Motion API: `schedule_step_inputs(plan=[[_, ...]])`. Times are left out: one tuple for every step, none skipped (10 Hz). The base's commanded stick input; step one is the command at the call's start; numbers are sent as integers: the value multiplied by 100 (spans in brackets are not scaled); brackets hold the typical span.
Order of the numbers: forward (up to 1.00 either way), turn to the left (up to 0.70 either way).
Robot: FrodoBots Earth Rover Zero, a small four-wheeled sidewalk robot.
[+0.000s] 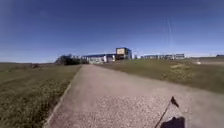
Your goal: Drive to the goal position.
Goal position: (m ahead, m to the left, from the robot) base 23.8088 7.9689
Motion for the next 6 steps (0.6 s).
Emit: schedule_step_inputs(plan=[[100,0],[100,0],[100,0],[100,0],[100,0],[100,0]])
